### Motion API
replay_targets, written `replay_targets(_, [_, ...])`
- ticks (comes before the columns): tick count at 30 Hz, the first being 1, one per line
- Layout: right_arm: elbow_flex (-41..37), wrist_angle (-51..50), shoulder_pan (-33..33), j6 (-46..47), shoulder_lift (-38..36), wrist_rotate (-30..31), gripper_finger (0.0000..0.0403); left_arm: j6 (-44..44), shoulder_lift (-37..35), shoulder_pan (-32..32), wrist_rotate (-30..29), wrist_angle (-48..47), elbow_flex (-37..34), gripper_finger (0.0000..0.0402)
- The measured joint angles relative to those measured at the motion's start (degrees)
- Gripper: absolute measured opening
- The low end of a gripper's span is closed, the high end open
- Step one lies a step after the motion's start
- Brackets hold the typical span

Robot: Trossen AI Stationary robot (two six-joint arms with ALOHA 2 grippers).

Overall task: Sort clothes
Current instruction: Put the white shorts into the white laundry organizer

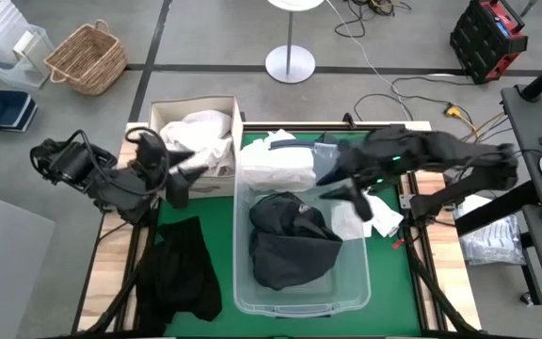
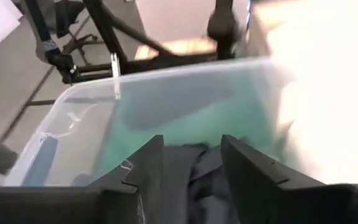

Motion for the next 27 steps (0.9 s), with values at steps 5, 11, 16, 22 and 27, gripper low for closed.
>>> replay_targets(5, [0.0,-0.2,-0.1,-8.4,-5.6,5.1,0.0127,-3.1,1.4,0.0,12.3,0.5,0.0,0.0267])
replay_targets(11, [0.0,-0.2,-1.4,-11.4,-8.8,9.0,0.0102,-4.6,2.8,0.0,22.7,-0.7,0.0,0.0267])
replay_targets(16, [-0.1,-0.3,-2.7,-7.7,-8.5,9.0,0.0084,-7.2,3.0,0.0,27.7,-5.6,0.0,0.0267])
replay_targets(22, [-0.1,-1.0,-4.3,0.2,-7.0,9.9,0.0075,-15.9,2.8,0.0,35.2,-17.3,0.0,0.0267])
replay_targets(27, [-0.1,-3.8,-6.9,5.7,-5.5,10.0,0.0081,-15.0,2.7,0.0,39.6,-19.7,-0.4,0.0267])
